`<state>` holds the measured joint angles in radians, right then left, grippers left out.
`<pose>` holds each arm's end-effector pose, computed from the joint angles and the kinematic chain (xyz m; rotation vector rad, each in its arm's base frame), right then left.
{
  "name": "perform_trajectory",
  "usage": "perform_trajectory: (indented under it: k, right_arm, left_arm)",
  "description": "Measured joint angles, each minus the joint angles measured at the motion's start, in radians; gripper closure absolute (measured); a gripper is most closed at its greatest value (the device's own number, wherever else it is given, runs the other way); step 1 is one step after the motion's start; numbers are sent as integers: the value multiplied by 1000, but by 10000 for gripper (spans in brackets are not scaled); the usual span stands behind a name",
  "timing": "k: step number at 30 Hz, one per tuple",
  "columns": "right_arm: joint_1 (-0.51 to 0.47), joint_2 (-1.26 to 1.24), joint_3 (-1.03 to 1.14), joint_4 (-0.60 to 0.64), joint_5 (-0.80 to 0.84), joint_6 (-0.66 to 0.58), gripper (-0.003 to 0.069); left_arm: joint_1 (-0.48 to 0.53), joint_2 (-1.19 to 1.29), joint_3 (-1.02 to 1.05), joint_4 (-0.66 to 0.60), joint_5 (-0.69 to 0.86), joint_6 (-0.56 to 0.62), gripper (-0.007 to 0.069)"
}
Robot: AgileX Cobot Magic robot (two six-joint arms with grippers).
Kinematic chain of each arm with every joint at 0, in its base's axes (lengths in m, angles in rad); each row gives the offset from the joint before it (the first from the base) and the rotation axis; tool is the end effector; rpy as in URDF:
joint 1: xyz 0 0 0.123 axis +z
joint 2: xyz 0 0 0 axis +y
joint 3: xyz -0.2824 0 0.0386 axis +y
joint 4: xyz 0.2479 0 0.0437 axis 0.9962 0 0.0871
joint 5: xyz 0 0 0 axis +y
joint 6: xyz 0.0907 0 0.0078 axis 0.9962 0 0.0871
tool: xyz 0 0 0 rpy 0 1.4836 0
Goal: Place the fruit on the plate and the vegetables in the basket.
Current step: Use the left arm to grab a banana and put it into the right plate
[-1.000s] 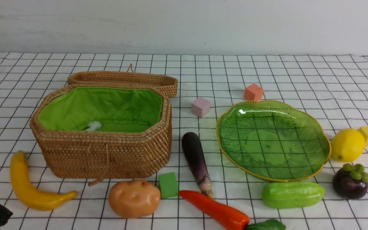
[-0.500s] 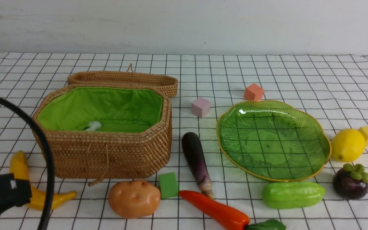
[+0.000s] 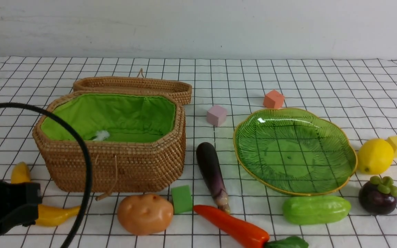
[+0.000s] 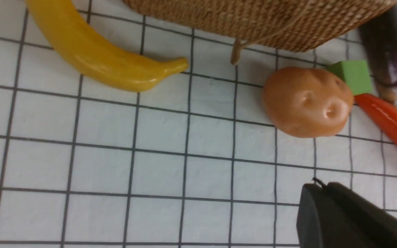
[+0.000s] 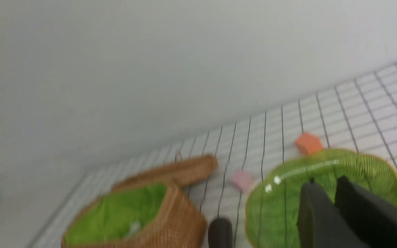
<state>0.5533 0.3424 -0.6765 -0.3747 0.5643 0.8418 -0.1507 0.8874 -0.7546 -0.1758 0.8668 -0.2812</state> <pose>0.0566 0.0140 0.3667 0.1238 1.7162 0.6391 0.1551 -0.0358 0.3058 -0.2486 2.4950 -0.3956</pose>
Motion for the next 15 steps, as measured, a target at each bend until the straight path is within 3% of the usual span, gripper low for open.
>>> perform_trajectory:
  k: [1,4,5,8,12,15]
  right_arm:
    - [15,8,0,3,0,-8,553]
    - [239,134,-185,42,320,-117,553]
    - [253,148,-195,43,338,-122,553]
    - [460,248,-336,24,596,-151,552]
    - [614,308,-414,-21,684,-154,550]
    - [667,314,-427,-22,691,-154,550]
  left_arm:
    - [5,8,-4,3,2,0,638]
    - [64,53,-67,14,29,7,638]
    - [68,55,-67,14,29,7,638]
    - [163,76,-106,-3,33,34,638]
    - [255,107,-110,-35,60,60,638]
    - [298,146,-110,-55,59,66,638]
